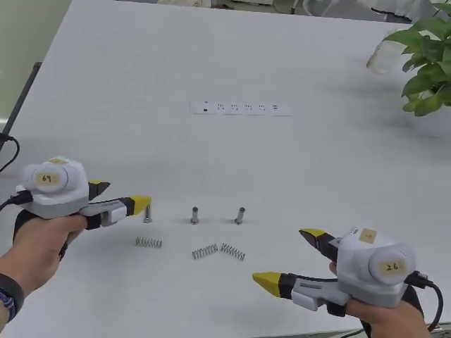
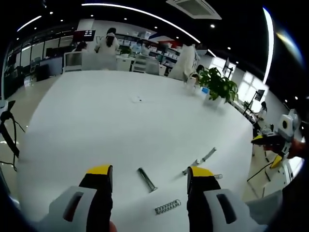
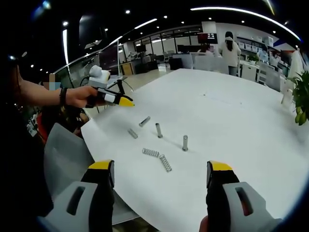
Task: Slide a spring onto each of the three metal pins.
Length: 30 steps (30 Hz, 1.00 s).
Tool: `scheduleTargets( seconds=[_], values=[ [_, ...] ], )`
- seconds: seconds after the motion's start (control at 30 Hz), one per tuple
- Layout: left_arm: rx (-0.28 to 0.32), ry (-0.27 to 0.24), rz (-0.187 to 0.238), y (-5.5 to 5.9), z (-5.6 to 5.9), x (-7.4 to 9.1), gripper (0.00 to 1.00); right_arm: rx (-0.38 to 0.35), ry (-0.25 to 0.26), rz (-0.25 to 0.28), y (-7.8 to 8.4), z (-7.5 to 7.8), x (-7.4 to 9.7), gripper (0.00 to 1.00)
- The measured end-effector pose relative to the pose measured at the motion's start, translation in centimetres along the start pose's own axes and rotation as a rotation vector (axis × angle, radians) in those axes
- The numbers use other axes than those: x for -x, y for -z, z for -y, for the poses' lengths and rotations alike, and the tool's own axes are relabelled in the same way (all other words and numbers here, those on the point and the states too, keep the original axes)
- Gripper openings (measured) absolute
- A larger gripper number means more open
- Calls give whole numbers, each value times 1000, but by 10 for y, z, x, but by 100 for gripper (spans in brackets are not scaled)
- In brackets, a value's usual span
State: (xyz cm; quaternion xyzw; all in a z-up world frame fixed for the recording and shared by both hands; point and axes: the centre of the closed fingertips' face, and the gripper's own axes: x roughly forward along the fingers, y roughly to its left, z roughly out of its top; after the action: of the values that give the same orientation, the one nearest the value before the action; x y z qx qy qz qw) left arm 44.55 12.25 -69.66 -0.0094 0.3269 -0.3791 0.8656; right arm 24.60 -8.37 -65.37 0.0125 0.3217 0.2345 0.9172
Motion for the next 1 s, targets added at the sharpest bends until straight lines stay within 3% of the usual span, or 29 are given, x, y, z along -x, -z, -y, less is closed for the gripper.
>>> scheduleTargets(
  seconds=[0.57,1.0],
  values=[
    [33,-27,-75,19,-12,-26,48,-7,4,-3,0,3,-1,76],
    [61,-36,-119,29,-11,-47,37,-9,0,-12,0,5,-3,76]
  ],
)
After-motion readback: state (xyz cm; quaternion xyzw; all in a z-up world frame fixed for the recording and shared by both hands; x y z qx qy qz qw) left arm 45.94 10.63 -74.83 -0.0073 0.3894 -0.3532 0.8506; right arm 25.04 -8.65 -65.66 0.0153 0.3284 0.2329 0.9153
